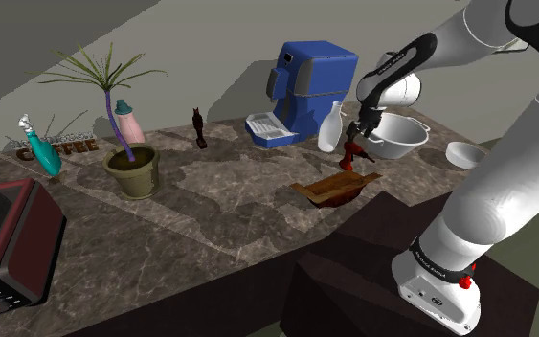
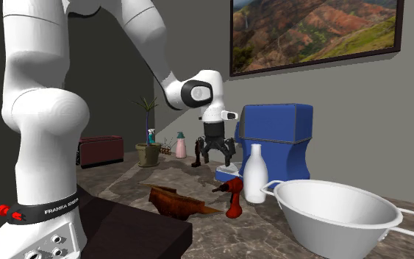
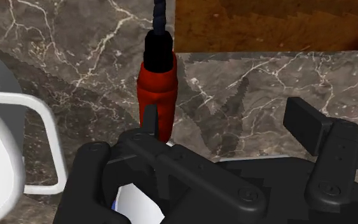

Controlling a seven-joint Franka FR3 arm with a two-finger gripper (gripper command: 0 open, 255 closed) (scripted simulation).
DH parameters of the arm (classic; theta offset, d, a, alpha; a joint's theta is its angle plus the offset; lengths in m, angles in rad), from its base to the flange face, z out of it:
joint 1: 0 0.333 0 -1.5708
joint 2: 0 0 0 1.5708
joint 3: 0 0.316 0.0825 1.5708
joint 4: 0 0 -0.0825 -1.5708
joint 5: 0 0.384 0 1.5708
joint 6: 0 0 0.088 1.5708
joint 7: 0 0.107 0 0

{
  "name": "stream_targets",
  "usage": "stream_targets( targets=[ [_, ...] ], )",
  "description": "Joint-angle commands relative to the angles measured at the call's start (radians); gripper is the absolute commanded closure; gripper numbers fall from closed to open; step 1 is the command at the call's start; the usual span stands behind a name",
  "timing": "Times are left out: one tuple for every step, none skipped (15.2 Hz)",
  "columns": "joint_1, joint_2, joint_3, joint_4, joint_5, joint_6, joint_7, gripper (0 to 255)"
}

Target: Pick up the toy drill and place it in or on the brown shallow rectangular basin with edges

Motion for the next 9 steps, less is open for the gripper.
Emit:
stream_targets(
  targets=[
    [-0.012,0.080,-0.010,0.029,0.053,0.046,-0.066,0],
    [-0.022,0.121,-0.010,0.048,0.084,0.064,-0.099,0],
    [-0.034,0.162,-0.006,0.068,0.115,0.081,-0.131,0],
    [-0.048,0.196,0.002,0.086,0.139,0.094,-0.157,0],
    [-0.055,0.210,0.010,0.088,0.152,0.105,-0.166,0],
    [-0.060,0.225,0.017,0.090,0.166,0.116,-0.176,0],
    [-0.065,0.239,0.024,0.092,0.180,0.127,-0.186,0],
    [-0.071,0.254,0.032,0.095,0.194,0.138,-0.196,0],
    [-0.077,0.268,0.040,0.097,0.208,0.148,-0.206,0]
  ],
)
